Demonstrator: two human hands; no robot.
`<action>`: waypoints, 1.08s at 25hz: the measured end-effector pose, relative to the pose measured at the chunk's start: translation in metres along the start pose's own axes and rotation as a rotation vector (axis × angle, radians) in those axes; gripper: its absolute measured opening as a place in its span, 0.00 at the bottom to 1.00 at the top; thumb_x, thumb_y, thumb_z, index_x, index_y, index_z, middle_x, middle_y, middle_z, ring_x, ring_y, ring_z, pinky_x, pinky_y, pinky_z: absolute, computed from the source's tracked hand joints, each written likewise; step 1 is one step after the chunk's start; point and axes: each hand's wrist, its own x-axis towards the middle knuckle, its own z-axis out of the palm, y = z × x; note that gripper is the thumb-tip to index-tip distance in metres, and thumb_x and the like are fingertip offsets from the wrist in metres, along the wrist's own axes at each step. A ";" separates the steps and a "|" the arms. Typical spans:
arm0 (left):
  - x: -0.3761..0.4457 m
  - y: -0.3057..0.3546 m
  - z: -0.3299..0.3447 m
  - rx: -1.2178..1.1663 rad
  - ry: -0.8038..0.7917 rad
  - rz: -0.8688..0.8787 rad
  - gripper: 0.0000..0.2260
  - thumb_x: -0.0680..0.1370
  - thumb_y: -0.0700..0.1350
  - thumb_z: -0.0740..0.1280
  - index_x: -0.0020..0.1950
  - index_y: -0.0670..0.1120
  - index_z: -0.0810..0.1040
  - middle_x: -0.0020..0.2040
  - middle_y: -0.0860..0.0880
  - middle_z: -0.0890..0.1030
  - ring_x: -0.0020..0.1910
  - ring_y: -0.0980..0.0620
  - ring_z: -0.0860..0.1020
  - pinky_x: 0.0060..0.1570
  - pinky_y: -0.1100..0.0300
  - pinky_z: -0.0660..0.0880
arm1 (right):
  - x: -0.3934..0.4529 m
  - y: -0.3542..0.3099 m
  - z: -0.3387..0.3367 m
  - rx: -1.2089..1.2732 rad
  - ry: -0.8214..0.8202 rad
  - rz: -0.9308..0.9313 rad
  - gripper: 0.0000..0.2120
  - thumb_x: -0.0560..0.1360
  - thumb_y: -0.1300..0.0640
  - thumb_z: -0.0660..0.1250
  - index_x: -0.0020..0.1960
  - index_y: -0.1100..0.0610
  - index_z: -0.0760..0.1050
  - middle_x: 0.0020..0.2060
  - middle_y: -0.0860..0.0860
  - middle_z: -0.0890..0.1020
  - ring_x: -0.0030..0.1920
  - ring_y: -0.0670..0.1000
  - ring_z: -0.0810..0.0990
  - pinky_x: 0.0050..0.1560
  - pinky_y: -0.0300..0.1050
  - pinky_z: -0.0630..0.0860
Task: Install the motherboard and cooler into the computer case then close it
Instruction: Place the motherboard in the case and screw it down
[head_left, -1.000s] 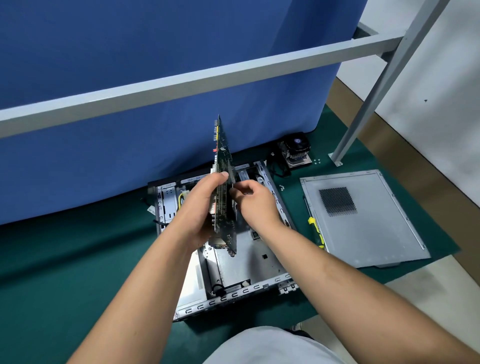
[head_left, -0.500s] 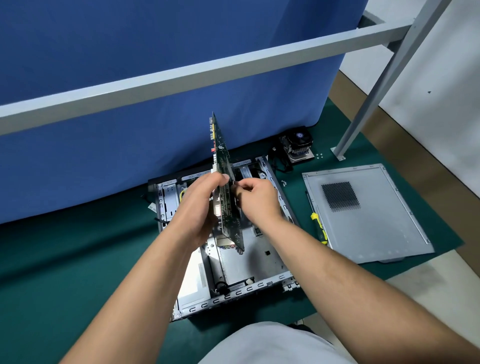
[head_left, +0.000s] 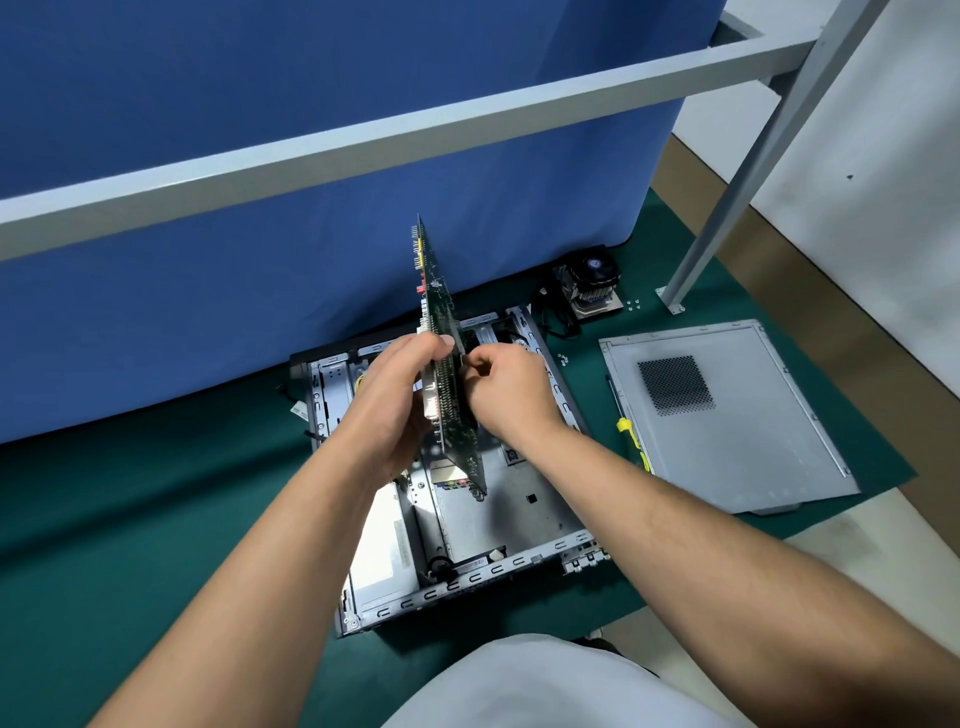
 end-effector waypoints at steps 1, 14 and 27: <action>-0.001 0.000 0.000 -0.001 -0.004 -0.005 0.30 0.69 0.52 0.71 0.66 0.36 0.74 0.51 0.39 0.77 0.45 0.40 0.78 0.44 0.45 0.78 | -0.001 0.000 0.000 -0.008 0.003 -0.003 0.08 0.76 0.57 0.66 0.40 0.55 0.80 0.30 0.50 0.80 0.34 0.55 0.77 0.34 0.43 0.70; -0.006 -0.008 0.000 -0.086 0.044 -0.042 0.14 0.78 0.51 0.64 0.54 0.42 0.80 0.42 0.40 0.80 0.41 0.41 0.79 0.47 0.43 0.78 | -0.004 0.002 0.008 0.206 0.049 0.033 0.08 0.74 0.57 0.72 0.53 0.50 0.84 0.47 0.44 0.84 0.44 0.47 0.83 0.49 0.40 0.77; 0.001 -0.005 0.002 -0.030 0.010 -0.045 0.19 0.72 0.56 0.69 0.56 0.44 0.80 0.46 0.39 0.79 0.40 0.42 0.80 0.38 0.48 0.80 | -0.003 0.009 0.007 0.283 0.053 0.078 0.09 0.79 0.55 0.69 0.56 0.49 0.86 0.47 0.46 0.87 0.48 0.49 0.85 0.54 0.51 0.81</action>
